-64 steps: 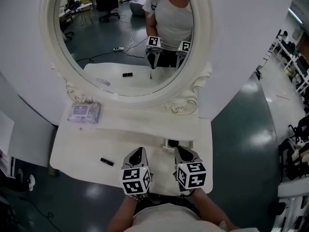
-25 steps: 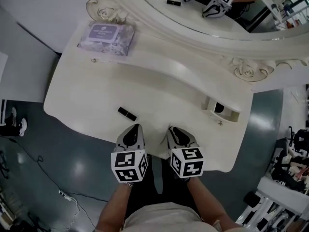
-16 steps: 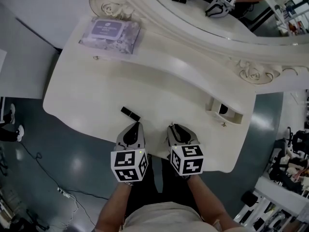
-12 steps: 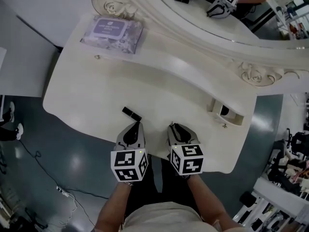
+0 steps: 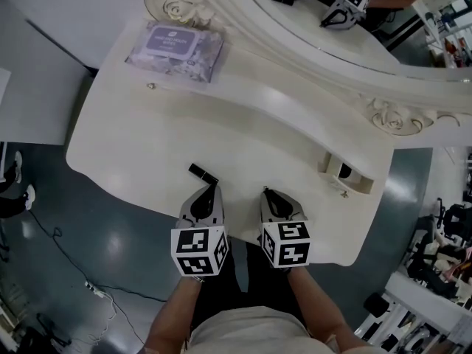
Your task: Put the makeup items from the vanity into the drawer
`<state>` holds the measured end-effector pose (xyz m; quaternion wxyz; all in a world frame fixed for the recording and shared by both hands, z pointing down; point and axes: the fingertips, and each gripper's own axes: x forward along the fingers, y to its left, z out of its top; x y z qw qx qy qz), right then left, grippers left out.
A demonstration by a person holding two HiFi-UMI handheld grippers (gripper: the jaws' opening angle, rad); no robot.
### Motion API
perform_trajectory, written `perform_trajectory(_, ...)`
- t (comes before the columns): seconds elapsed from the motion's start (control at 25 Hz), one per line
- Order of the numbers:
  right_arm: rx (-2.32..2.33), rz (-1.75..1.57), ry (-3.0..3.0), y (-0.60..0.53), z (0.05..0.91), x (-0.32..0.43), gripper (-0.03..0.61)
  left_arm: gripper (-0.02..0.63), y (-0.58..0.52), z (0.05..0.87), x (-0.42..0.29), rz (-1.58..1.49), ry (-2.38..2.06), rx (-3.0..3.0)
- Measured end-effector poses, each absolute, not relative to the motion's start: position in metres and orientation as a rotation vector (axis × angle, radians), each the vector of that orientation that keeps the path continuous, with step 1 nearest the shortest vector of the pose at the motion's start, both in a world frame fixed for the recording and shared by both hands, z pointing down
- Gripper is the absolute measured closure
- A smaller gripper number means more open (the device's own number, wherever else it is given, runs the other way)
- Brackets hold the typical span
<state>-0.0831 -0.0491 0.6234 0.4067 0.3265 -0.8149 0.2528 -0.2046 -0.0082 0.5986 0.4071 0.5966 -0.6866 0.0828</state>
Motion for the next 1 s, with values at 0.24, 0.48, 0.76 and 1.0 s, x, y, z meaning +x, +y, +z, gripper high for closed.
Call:
perform_trajectory(0.24, 0.833, 0.628, -2.091, -0.057, 0.608, -0.075, 0.525, 0.609, -0.017, 0.587, -0.195, 0.205, -1.728, 1.543)
perform_trajectory(0.48, 0.865, 0.633, -2.117, -0.064, 0.587, -0.053, 0.525, 0.609, -0.025, 0.57, -0.172, 0.213, -1.705, 1.604)
perform_trajectory(0.76, 0.929, 0.619, -2.143, -0.071, 0.559, -0.022, 0.525, 0.609, -0.038, 0.544, -0.135, 0.227, -1.66, 1.714)
perform_trajectory(1.0, 1.01, 0.617, -2.156, -0.079, 0.533, 0.008, 0.525, 0.609, -0.053, 0.526, -0.109, 0.237, -1.62, 1.8)
